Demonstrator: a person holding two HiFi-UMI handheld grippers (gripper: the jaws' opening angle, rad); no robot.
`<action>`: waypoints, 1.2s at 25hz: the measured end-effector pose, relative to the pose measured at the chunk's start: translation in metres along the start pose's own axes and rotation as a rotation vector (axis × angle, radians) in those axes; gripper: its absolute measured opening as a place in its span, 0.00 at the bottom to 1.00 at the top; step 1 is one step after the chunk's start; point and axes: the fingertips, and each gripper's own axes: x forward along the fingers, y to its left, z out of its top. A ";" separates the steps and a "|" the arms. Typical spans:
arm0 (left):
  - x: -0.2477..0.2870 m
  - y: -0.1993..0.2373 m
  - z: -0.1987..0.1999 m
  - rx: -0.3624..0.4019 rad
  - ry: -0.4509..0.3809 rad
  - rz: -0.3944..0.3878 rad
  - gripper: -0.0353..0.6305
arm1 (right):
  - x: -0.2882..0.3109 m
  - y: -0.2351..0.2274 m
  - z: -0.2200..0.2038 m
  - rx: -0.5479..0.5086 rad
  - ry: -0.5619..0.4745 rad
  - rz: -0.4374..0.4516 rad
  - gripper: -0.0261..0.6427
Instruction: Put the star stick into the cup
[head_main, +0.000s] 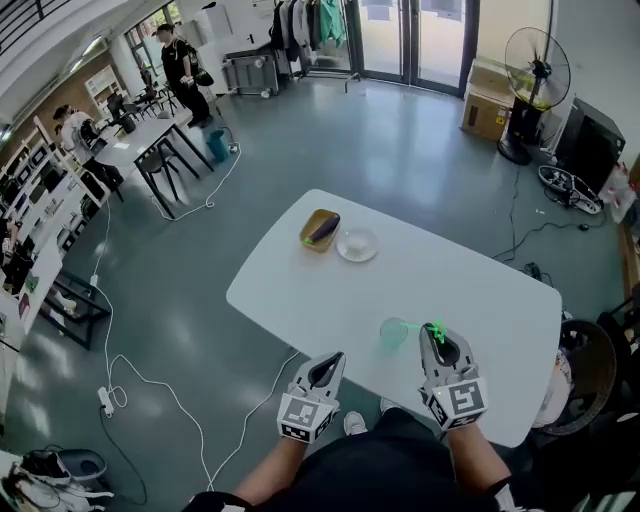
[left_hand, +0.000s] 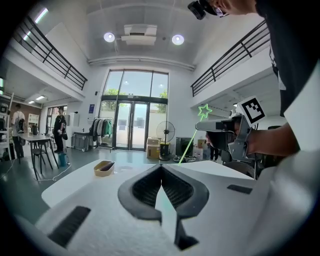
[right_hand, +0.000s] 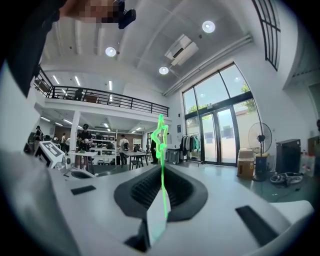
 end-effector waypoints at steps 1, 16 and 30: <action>0.006 -0.001 -0.001 0.002 0.001 -0.012 0.07 | 0.001 -0.002 -0.002 0.004 0.001 -0.006 0.07; 0.040 0.003 -0.001 -0.017 0.011 -0.043 0.07 | 0.020 -0.027 -0.012 0.068 0.001 -0.028 0.07; 0.041 0.004 -0.018 -0.048 0.038 -0.023 0.07 | 0.037 -0.031 -0.079 0.193 0.159 0.010 0.07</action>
